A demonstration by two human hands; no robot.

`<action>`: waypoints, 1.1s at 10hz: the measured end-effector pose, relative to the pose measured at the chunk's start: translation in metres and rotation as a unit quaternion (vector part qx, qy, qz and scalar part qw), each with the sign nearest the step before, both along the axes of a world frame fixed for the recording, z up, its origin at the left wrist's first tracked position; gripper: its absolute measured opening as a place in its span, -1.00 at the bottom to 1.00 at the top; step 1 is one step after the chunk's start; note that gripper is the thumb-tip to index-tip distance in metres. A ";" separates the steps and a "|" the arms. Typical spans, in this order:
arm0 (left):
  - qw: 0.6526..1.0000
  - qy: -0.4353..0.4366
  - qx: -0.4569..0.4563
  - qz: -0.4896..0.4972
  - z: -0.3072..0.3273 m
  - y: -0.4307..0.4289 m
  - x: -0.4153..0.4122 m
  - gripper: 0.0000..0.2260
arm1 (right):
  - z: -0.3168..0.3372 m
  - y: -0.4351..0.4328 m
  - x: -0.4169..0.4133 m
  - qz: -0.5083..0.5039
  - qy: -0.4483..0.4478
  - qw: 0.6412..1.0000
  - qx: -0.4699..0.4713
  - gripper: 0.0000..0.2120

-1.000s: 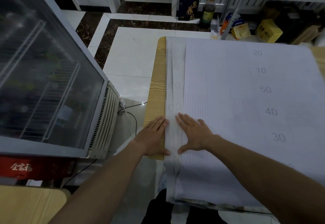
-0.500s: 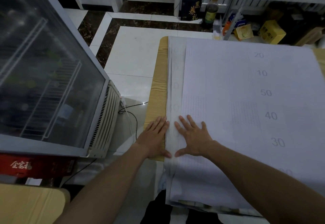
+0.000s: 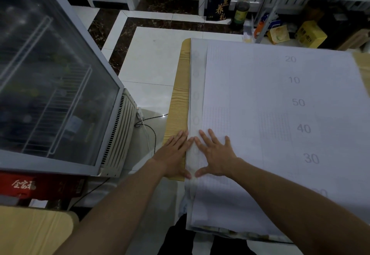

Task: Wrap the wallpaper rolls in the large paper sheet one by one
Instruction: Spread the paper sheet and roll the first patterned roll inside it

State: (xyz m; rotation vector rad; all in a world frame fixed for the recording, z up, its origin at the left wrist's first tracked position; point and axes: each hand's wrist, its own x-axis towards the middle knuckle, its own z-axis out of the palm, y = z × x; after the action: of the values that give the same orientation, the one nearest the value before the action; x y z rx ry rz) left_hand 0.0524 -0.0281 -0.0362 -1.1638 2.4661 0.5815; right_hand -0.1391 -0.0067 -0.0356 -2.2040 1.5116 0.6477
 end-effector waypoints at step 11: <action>0.999 -0.001 0.043 0.005 0.001 -0.007 0.000 0.08 | 0.003 -0.012 -0.029 -0.124 -0.023 0.992 0.023 0.40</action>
State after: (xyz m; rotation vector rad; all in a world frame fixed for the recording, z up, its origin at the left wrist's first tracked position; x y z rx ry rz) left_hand 0.0527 -0.0350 -0.0349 -1.1443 2.4102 0.6826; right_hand -0.1677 -0.0186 -0.0331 -1.9405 1.6925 0.5439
